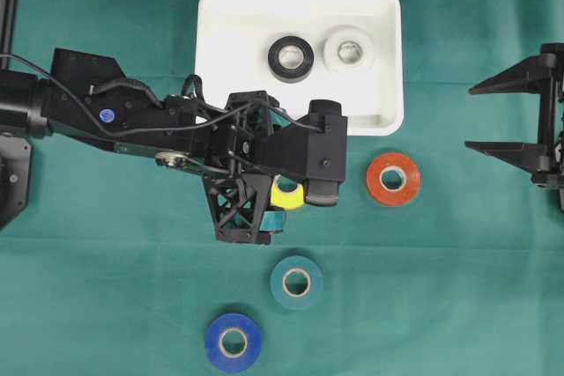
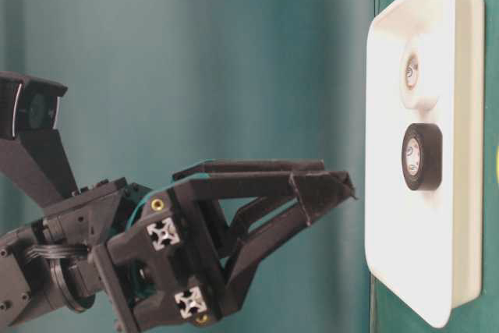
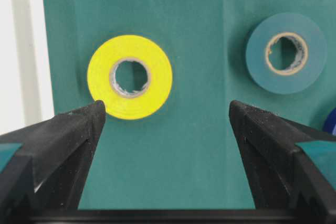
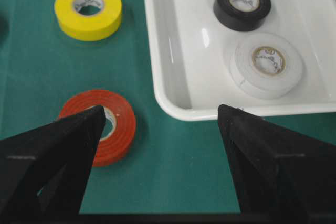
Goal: Pick up the tape from a random location and place it into the white case.
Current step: 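Move the left gripper over the yellow tape roll below the tray, then lower the left gripper into the yellow roll's hole and close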
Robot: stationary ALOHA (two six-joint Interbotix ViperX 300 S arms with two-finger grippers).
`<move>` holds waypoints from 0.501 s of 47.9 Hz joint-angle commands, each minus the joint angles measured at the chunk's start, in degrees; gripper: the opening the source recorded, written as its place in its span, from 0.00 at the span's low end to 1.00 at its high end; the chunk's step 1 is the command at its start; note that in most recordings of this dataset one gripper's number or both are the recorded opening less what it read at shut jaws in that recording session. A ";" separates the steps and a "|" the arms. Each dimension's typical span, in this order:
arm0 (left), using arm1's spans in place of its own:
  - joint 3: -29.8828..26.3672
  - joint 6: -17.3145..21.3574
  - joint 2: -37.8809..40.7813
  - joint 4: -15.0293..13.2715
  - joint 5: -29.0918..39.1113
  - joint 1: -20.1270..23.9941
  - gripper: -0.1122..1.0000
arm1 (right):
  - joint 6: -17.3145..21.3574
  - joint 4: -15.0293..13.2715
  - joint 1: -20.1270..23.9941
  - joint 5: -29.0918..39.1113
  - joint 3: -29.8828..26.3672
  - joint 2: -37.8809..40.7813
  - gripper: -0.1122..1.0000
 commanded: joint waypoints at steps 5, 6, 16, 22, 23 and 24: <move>-1.32 0.09 -0.97 0.18 -0.53 0.09 0.95 | 0.09 -0.09 0.00 -0.26 -1.49 0.35 0.84; -1.23 0.09 -0.97 0.09 -0.62 0.18 0.95 | 0.09 -0.09 -0.09 -0.26 -1.49 0.35 0.84; -1.14 0.09 -0.97 0.18 -0.88 0.09 0.95 | 0.09 -0.09 -0.09 -0.26 -1.49 0.44 0.84; -1.05 0.09 -0.79 0.18 -1.05 0.09 0.95 | 0.09 -0.09 -0.09 -0.26 -1.49 0.44 0.84; -1.05 0.09 -0.70 0.18 -1.14 0.09 0.95 | 0.09 -0.09 -0.09 -0.26 -1.49 0.44 0.84; -1.05 0.09 -0.70 0.18 -1.23 0.09 0.95 | 0.09 -0.09 -0.09 -0.26 -1.49 0.44 0.84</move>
